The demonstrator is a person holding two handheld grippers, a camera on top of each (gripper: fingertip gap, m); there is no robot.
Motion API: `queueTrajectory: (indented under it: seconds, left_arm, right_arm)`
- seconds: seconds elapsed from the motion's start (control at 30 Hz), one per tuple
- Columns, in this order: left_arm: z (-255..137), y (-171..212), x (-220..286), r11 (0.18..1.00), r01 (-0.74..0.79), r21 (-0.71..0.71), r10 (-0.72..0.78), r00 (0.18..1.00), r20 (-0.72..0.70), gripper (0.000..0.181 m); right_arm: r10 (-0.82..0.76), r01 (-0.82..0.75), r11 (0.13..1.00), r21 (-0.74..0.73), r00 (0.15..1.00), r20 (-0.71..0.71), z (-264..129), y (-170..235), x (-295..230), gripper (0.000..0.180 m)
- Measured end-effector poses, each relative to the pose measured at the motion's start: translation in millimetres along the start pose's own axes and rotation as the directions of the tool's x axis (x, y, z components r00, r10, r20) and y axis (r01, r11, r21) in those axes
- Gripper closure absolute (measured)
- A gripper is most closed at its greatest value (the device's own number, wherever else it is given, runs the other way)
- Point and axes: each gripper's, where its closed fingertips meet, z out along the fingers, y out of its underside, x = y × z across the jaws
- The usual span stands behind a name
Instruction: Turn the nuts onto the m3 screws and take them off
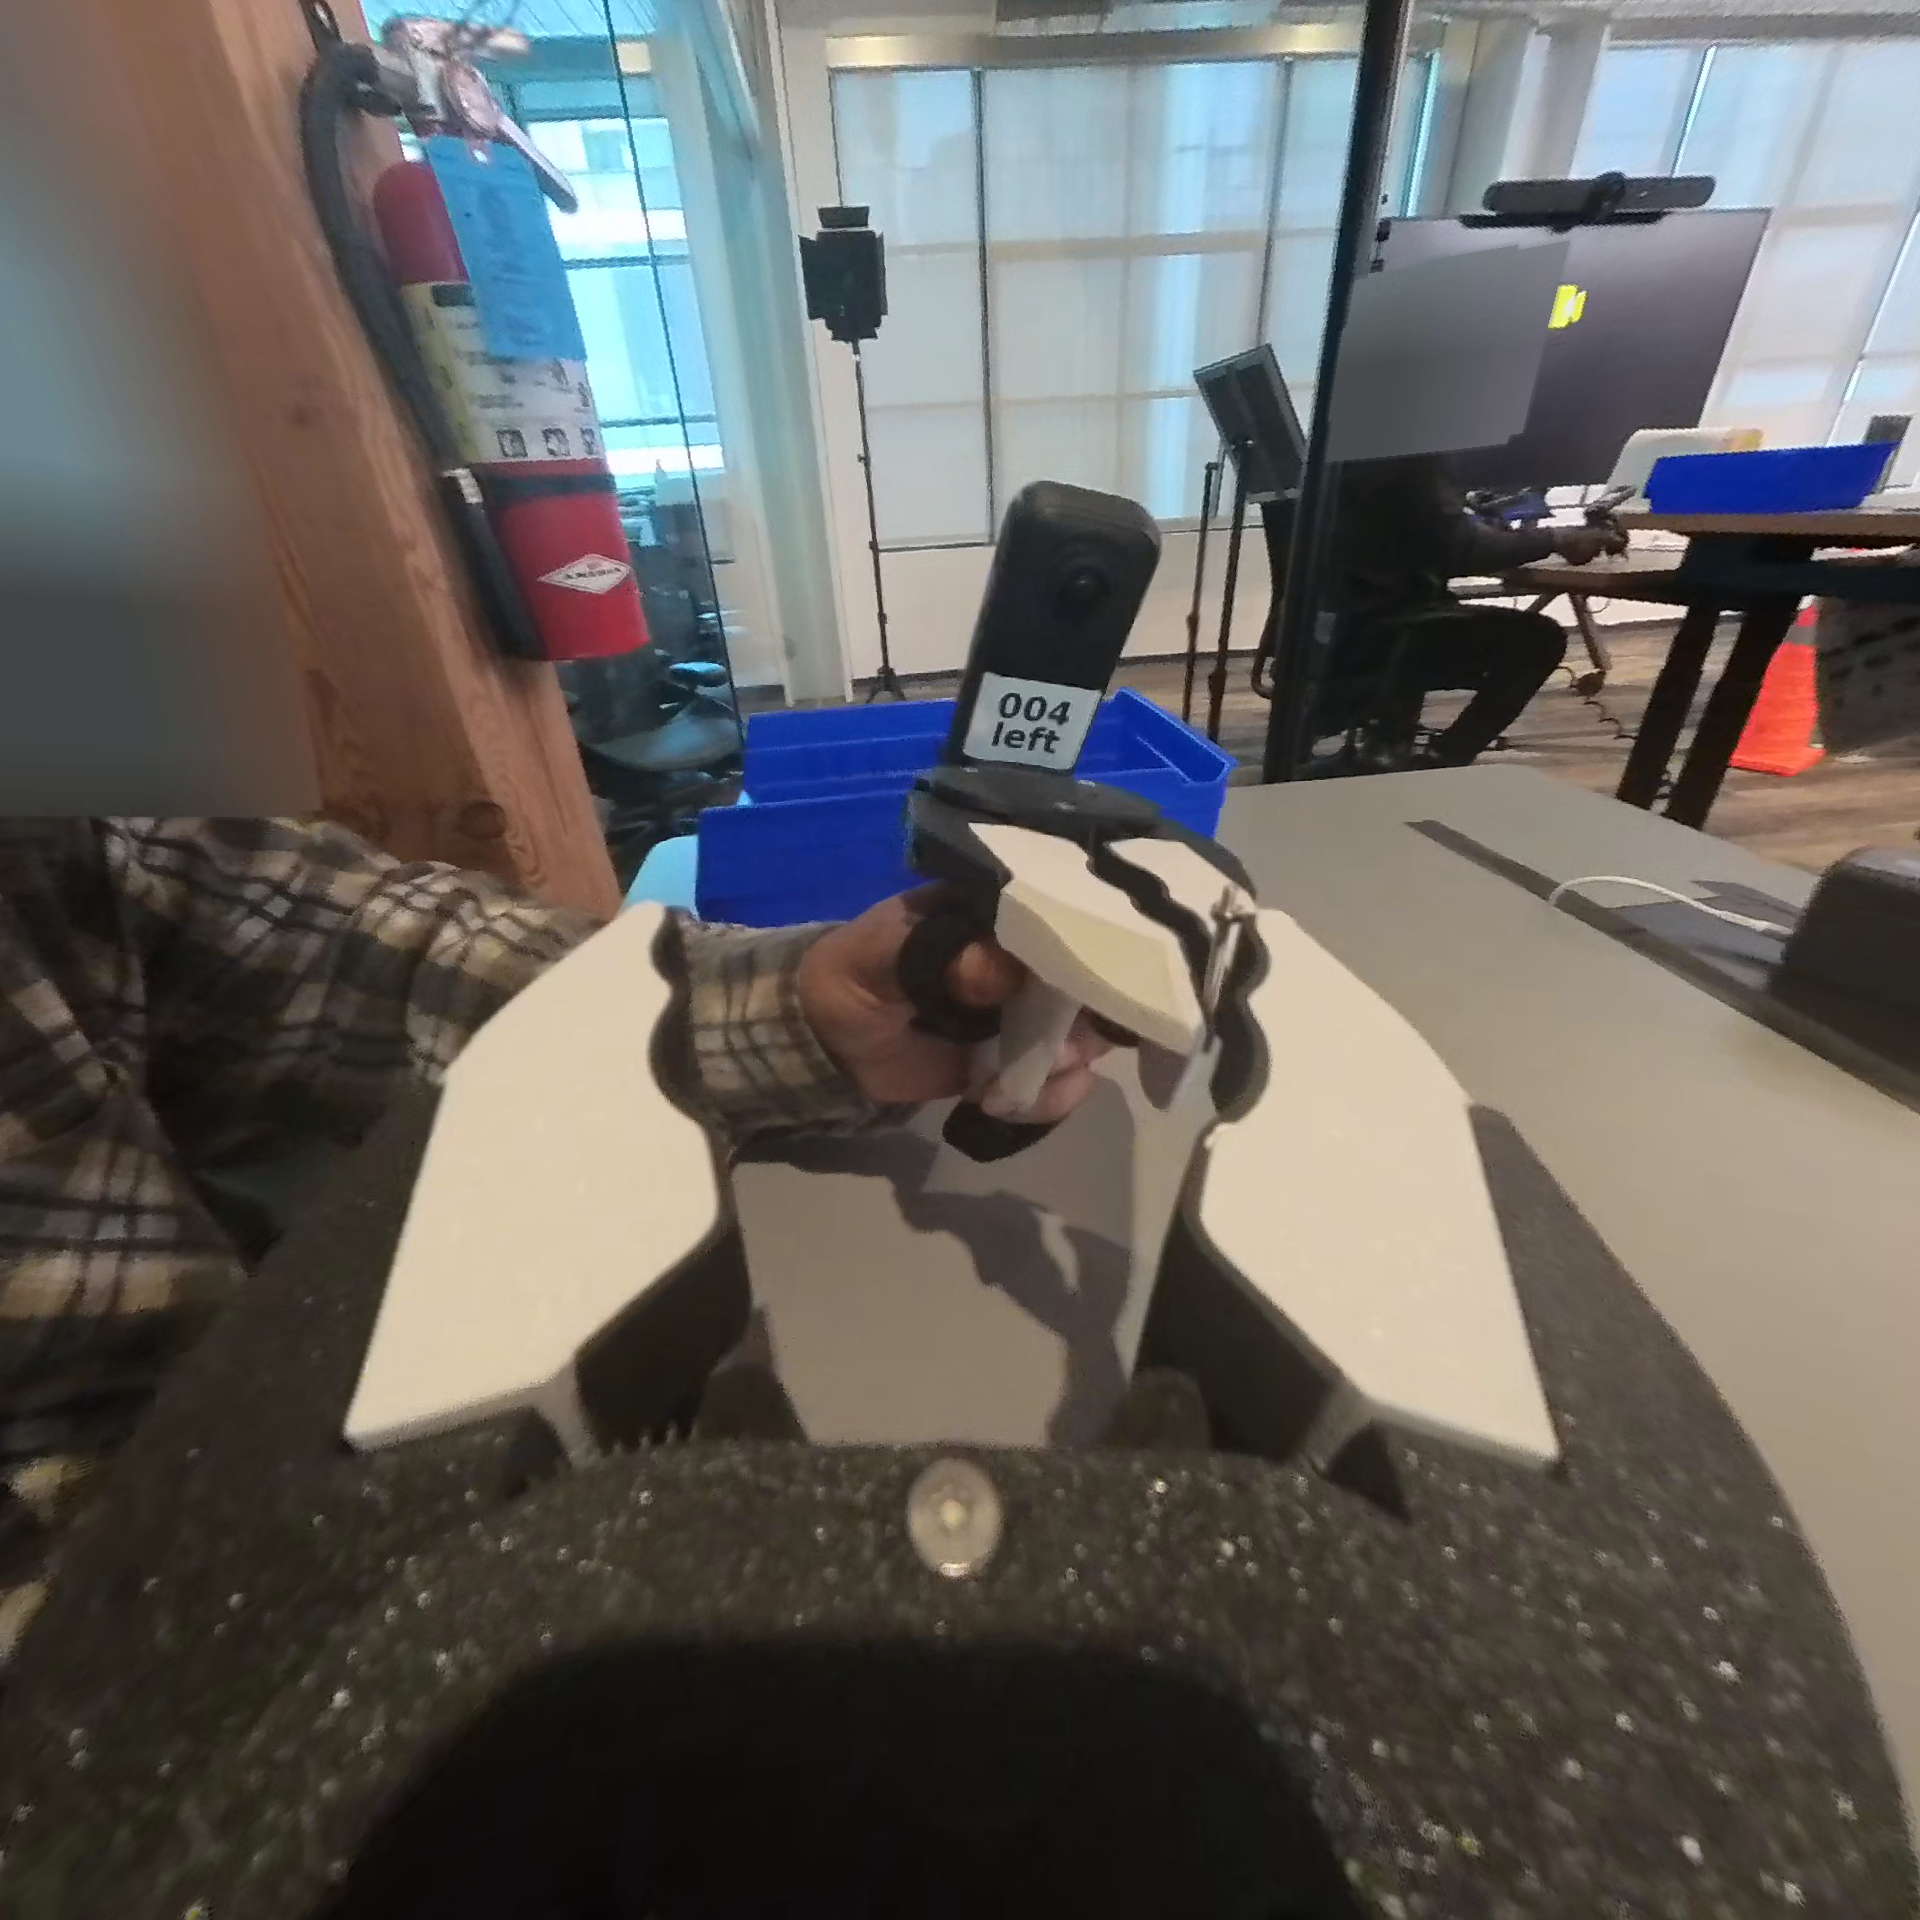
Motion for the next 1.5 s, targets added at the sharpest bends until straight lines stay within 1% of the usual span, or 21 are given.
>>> queueTrajectory:
  seconds: [0.03,0.13,0.23,0.3,0.33,0.37,0.47,0.57,0.63,0.7,0.73,0.83,0.9,0.93,1.0,1.07,1.17,1.3,1.37,1.43,1.5]
  left_arm:
    - [-0.1,-0.1,-0.4,1.000,0.003,0.002,-0.003,1.000,0.000,0.177]
    - [2.1,0.9,2.4,1.000,0.007,0.003,-0.007,1.000,-0.015,0.177]
    - [2.1,1.7,2.1,1.000,-0.002,-0.005,0.002,1.000,-0.005,0.177]
    - [0.1,0.4,0.3,1.000,0.004,0.001,-0.004,1.000,0.002,0.177]
    - [-0.8,-0.7,-0.9,1.000,0.008,0.005,-0.008,1.000,0.006,0.177]
    - [-1.2,-1.1,-1.3,1.000,0.011,0.007,-0.011,1.000,0.006,0.177]
    - [2.0,0.9,2.5,1.000,0.012,0.002,-0.012,1.000,-0.015,0.177]
    - [4.7,3.5,5.1,1.000,0.000,-0.013,0.000,1.000,-0.018,0.177]
    - [3.0,2.8,3.7,1.000,0.004,-0.012,-0.004,1.000,-0.013,0.177]
    - [0.9,0.2,1.7,1.000,0.010,-0.001,-0.010,1.000,-0.005,0.177]
    - [0.3,-0.9,1.4,1.000,0.014,0.004,-0.014,1.000,-0.007,0.177]
    - [1.6,-0.9,3.8,1.000,0.022,0.010,-0.022,1.000,-0.022,0.177]
    - [2.2,0.2,4.1,1.000,0.018,0.005,-0.018,1.000,-0.019,0.177]
    - [1.8,0.2,3.8,1.000,0.017,0.003,-0.016,1.000,-0.016,0.177]
    - [0.1,-1.3,2.8,1.000,0.017,0.007,-0.017,1.000,-0.012,0.177]
    - [-1.5,-3.2,1.3,1.000,0.021,0.014,-0.021,1.000,-0.006,0.177]
    - [-0.1,-2.7,3.1,1.000,0.023,0.015,-0.023,1.000,-0.018,0.177]
    - [1.4,-0.6,4.4,1.000,0.014,0.003,-0.014,1.000,-0.017,0.177]
    - [-0.8,-1.9,2.1,1.000,0.021,0.009,-0.021,1.000,-0.010,0.177]
    - [-2.4,-3.4,-0.2,0.999,0.030,0.017,-0.030,1.000,-0.004,0.177]
    - [-1.5,-2.6,1.1,0.999,0.034,0.016,-0.034,0.999,-0.014,0.177]
  right_arm:
    - [0.000,0.000,1.000,0.003,1.000,0.000,-2.2,-1.2,0.6,0.086]
    - [0.020,-0.020,1.000,0.018,1.000,-0.007,1.2,-5.5,7.8,0.083]
    - [0.041,-0.041,0.999,0.010,0.999,0.032,8.4,-2.2,2.2,0.081]
    - [0.026,-0.026,1.000,0.011,1.000,0.014,4.6,-1.4,-0.1,0.079]
    - [0.015,-0.015,1.000,0.012,1.000,0.002,0.6,-1.6,-0.3,0.082]
    - [0.009,-0.009,1.000,0.017,1.000,0.004,-2.7,-2.5,-0.9,0.089]
    - [0.027,-0.027,0.999,0.029,1.000,-0.014,-1.2,-5.9,7.5,0.084]
    - [0.043,-0.044,0.999,0.020,0.999,0.025,7.6,-3.4,4.6,0.085]
    - [0.039,-0.040,0.999,0.019,0.999,0.025,7.5,-1.7,0.3,0.080]
    - [0.016,-0.016,1.000,0.013,1.000,-0.002,1.0,-0.7,-0.1,0.082]
    - [0.015,-0.015,1.000,0.018,1.000,-0.004,-1.9,-1.8,0.3,0.087]
    - [0.036,-0.035,0.999,0.032,0.999,-0.013,0.0,-5.4,8.1,0.084]
    - [0.047,-0.048,0.999,0.024,0.999,0.021,6.3,-3.8,4.7,0.085]
    - [0.052,-0.053,0.998,0.021,0.998,0.031,8.3,-2.9,2.0,0.082]
    - [0.033,-0.033,0.999,0.016,0.999,0.013,6.0,-1.4,-0.2,0.080]
    - [0.025,-0.025,0.999,0.021,1.000,0.004,-0.3,-2.5,-1.0,0.087]
    - [0.030,-0.030,0.999,0.034,0.999,-0.021,-0.3,-7.4,7.0,0.083]
    - [0.052,-0.053,0.998,0.019,0.998,0.032,10.1,-3.2,2.6,0.083]
    - [0.029,-0.029,1.000,0.013,1.000,0.009,6.7,-1.2,0.6,0.081]
    - [0.009,-0.009,1.000,0.014,1.000,-0.004,0.0,-2.0,0.7,0.089]
    - [0.025,-0.024,0.999,0.028,0.999,-0.023,-1.0,-5.8,7.2,0.086]
